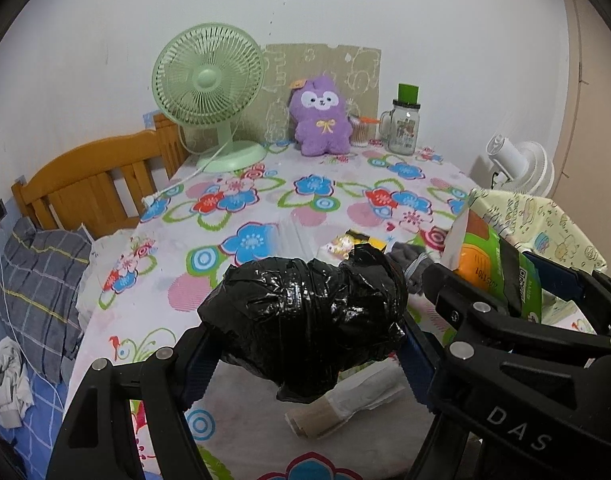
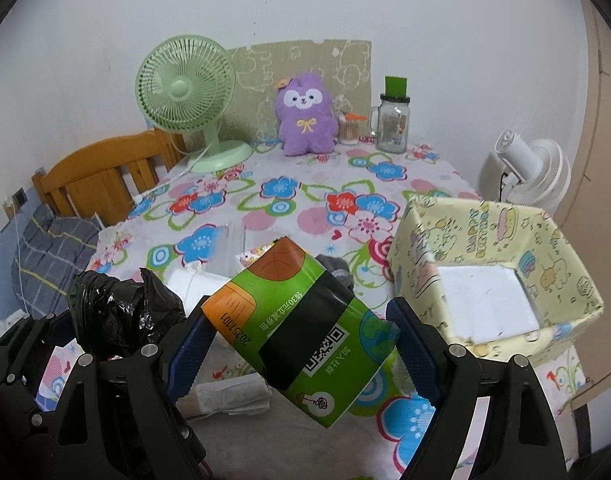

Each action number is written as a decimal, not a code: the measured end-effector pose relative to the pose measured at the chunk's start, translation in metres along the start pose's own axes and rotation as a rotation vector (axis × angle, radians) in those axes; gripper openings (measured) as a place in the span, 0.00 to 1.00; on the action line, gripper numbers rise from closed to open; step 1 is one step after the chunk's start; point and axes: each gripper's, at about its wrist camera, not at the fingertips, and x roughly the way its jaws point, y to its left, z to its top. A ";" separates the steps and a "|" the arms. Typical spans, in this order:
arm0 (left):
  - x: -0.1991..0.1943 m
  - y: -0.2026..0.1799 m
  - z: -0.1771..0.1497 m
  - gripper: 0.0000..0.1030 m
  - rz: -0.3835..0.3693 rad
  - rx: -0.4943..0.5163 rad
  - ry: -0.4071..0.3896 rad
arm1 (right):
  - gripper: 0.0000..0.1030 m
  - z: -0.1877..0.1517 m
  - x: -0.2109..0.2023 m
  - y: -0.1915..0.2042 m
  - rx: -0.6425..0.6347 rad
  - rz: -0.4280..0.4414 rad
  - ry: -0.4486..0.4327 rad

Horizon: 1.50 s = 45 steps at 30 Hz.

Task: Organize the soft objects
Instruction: 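Carry the black bundle in the left tool while the right tool carries the tissue pack to the patterned box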

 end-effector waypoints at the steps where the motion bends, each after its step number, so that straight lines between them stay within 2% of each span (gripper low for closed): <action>1: -0.004 -0.001 0.002 0.78 -0.001 0.002 -0.005 | 0.84 0.001 -0.003 -0.001 0.000 -0.002 -0.004; 20: -0.034 -0.041 0.029 0.78 -0.015 0.036 -0.067 | 0.84 0.025 -0.047 -0.036 0.016 -0.029 -0.072; 45: -0.027 -0.126 0.053 0.78 -0.083 0.091 -0.089 | 0.84 0.040 -0.060 -0.123 0.066 -0.106 -0.095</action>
